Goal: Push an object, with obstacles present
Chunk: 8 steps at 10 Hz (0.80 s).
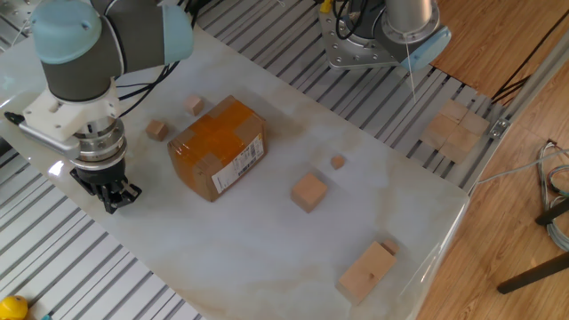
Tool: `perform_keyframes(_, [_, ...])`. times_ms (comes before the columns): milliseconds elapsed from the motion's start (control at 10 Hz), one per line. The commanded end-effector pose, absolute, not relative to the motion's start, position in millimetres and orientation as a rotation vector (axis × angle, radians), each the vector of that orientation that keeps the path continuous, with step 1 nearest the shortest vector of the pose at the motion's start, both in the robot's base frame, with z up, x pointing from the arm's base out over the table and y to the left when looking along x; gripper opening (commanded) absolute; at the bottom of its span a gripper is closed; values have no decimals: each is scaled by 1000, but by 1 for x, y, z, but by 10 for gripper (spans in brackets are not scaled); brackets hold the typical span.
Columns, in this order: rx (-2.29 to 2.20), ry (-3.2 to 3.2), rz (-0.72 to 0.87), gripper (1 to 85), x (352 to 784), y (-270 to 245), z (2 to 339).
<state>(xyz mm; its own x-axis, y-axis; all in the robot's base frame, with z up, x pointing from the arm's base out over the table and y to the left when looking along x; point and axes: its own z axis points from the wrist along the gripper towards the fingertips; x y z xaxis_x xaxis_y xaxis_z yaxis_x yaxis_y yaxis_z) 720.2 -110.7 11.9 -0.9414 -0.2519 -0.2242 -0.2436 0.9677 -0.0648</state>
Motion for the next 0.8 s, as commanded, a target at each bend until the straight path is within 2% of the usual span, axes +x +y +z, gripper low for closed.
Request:
perform_keyframes(0, [-377,2880,-46,13,712,-125,8])
perform_keyframes(500, [-410,2875,-64,13,691,-151,7])
perform_keyframes(700, [-404,2875,-19,13,673,-150,14])
